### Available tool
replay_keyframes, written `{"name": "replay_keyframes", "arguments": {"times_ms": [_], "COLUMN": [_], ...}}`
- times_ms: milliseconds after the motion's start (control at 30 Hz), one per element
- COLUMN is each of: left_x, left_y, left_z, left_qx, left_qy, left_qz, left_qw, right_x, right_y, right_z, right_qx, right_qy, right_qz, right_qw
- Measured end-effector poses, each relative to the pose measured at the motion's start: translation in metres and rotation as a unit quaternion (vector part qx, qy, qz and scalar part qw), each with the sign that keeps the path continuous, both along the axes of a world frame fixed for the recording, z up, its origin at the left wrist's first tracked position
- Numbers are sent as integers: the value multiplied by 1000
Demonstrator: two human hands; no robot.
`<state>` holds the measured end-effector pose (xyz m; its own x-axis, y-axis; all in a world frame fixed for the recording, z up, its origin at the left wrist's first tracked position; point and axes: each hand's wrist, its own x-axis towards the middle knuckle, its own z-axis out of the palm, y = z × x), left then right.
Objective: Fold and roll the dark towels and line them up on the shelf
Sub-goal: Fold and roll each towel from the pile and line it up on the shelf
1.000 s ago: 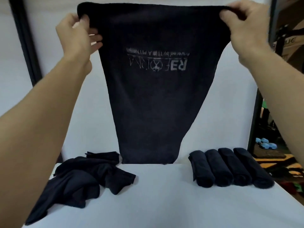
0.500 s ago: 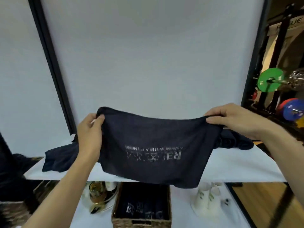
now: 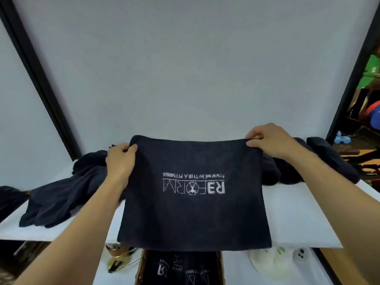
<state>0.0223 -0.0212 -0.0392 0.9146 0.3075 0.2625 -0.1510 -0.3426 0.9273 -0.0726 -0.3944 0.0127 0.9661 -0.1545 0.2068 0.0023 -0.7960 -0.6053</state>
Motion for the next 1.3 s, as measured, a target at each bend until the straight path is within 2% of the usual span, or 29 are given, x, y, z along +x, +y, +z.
{"name": "replay_keyframes", "arguments": {"times_ms": [133, 200, 267, 333, 400, 533, 600, 633, 700, 767, 833, 933, 1067, 1167, 1300], "left_x": [87, 114, 124, 113, 88, 9, -26, -41, -65, -83, -98, -115, -130, -140, -165], "left_y": [-25, -35, -42, -44, -41, -22, -3, 7, 26, 34, 32, 30, 36, 39, 52], "left_z": [-2, -17, -37, -54, -67, -77, -84, -87, -91, -90, -86, -79, -77, -78, -84], "left_qx": [4, 43, 120, 241, 334, 400, 440, 450, 425, 322, 210, 99, 37, -2, -65], "left_qy": [27, 66, 90, 66, 0, -90, -93, -78, -3, 105, 175, 181, 172, 204, 188], "left_qz": [9, 5, -27, -58, -94, -247, -235, -202, -129, -103, -128, -118, -96, -140, -169], "left_qw": [1000, 997, 988, 966, 938, 878, 862, 867, 896, 935, 953, 971, 980, 969, 965], "right_x": [91, 122, 138, 135, 116, 50, 13, -5, -39, -67, -89, -112, -142, -166, -195], "right_y": [-9, -7, -1, 10, 25, 55, 64, 66, 66, 67, 71, 75, 66, 55, 42], "right_z": [-20, -40, -63, -85, -102, -129, -139, -143, -147, -147, -145, -140, -128, -127, -127], "right_qx": [-38, -65, -105, -137, -123, -114, -121, -124, -104, -35, 71, 200, 360, 382, 371], "right_qy": [-37, -26, 11, 31, 32, 44, 34, 29, 31, 54, 81, 62, 20, 35, 113], "right_qz": [-62, -84, -84, -62, -21, 52, 43, 13, -84, -150, -145, -121, -143, -188, -191], "right_qw": [997, 994, 991, 988, 992, 991, 991, 992, 991, 987, 984, 970, 922, 904, 902]}}
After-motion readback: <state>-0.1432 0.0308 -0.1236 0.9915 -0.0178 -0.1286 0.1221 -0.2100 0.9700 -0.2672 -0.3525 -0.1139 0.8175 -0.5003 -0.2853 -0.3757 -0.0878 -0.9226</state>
